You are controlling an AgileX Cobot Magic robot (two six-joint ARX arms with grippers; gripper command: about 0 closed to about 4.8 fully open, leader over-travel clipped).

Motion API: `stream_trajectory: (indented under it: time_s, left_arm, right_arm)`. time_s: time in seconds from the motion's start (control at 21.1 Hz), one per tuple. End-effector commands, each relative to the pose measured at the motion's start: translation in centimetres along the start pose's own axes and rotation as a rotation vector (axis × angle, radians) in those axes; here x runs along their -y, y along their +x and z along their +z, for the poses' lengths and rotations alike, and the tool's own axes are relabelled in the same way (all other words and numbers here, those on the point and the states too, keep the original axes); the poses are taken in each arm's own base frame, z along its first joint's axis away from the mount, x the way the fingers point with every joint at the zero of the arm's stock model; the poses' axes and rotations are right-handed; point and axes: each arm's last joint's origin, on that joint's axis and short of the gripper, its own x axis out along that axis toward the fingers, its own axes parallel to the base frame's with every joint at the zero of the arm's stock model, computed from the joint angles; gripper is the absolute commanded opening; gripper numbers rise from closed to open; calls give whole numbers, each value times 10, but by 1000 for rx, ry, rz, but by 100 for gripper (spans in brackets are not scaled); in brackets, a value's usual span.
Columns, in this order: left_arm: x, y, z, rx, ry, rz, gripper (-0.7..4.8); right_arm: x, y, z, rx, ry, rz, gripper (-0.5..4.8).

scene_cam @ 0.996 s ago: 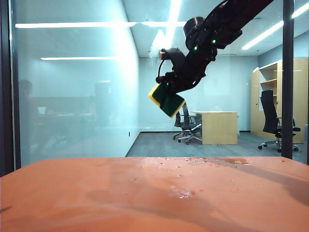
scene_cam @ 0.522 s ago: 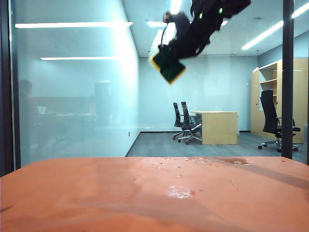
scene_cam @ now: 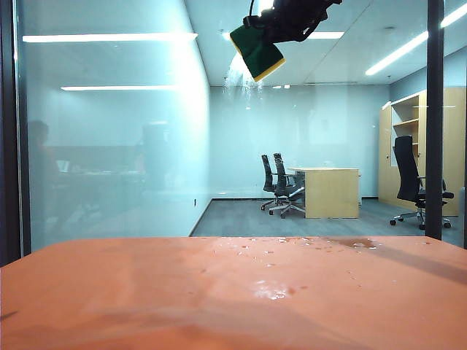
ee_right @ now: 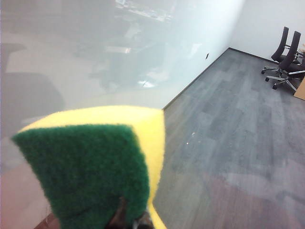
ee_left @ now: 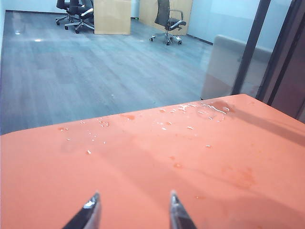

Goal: Pick up the sponge from the table, wipe the water off the glass, and finally place the sponge back on the table.

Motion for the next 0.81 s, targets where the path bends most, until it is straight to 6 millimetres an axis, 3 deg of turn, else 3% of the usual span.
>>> stream_trajectory:
  time_s: [0.05,0.47,0.81]
  left_arm:
    - [0,0,2,12,11,2,183]
    - [0,0,2,12,11,2,183]
    - [0,0,2,12,11,1,183]
  right_arm:
    - [-1,-2,6,20,2,-8,-9]
    - [-15,0,-3,-70,8,39,-9]
    - [-10,-14,7,-121,10,9,-9]
